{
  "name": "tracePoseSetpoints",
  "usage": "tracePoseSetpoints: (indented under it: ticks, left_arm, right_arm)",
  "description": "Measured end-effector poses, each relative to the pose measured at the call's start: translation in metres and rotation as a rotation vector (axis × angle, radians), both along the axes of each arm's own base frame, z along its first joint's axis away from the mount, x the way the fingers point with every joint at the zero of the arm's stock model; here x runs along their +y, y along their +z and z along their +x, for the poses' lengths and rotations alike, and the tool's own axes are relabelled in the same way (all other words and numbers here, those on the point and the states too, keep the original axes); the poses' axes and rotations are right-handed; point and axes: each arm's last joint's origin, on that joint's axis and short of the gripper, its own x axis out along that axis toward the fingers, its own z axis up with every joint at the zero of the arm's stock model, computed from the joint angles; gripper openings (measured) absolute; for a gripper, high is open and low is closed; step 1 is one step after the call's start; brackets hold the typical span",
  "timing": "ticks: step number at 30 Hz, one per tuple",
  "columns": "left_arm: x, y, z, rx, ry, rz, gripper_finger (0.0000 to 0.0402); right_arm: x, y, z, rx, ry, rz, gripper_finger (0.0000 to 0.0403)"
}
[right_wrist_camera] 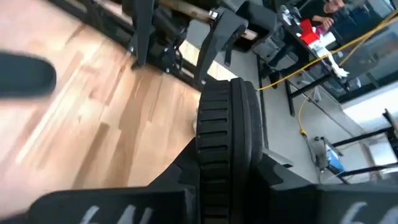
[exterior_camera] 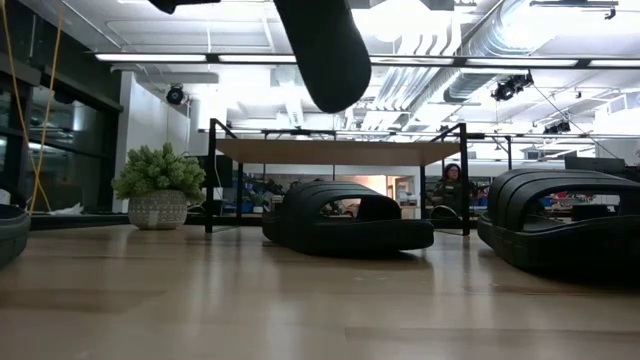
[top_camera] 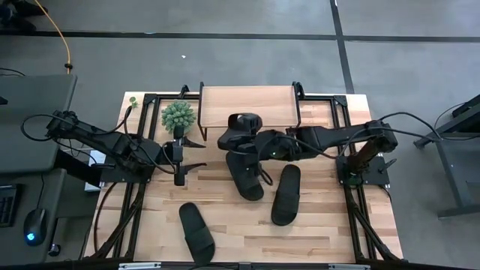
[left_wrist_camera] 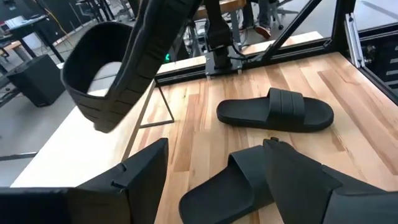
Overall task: Pick and place slides into the shelf
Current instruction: Put the black slide on the shelf
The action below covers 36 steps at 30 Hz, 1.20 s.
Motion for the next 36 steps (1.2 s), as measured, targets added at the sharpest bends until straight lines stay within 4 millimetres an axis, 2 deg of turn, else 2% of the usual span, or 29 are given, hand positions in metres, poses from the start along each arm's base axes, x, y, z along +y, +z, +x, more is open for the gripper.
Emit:
tracePoseSetpoints:
  ticks: [5,11,20,25,28,30,36]
  left_arm:
    - [0.0,0.0,0.0,0.003,0.002,0.002,0.0232]
    - [0.0,-0.003,-0.001,0.033,0.003,0.008,0.0224]
    - [0.0,-0.003,-0.001,0.031,0.004,0.007,0.0221]
    - [0.0,-0.003,-0.001,0.028,0.006,0.0,0.0221]
    - [0.0,-0.003,-0.001,0.028,0.006,0.0,0.0221]
    - [0.0,-0.003,-0.001,0.027,0.006,0.0,0.0221]
    - [0.0,0.0,0.0,-0.007,0.01,-0.007,0.0221]
  right_arm:
    - [-0.016,0.005,-0.004,0.015,0.014,-0.021,0.0041]
    - [-0.042,0.02,-0.022,0.007,-0.025,0.013,0.0041]
    - [-0.067,0.061,-0.078,-0.067,0.015,0.059,0.0041]
    - [-0.074,0.069,-0.117,-0.118,0.093,0.06,0.0041]
    - [-0.08,0.065,-0.142,-0.185,0.073,0.067,0.0041]
    - [-0.082,0.056,-0.155,-0.23,0.085,0.069,0.0041]
    - [-0.086,-0.004,-0.169,-0.309,0.101,-0.003,0.0047]
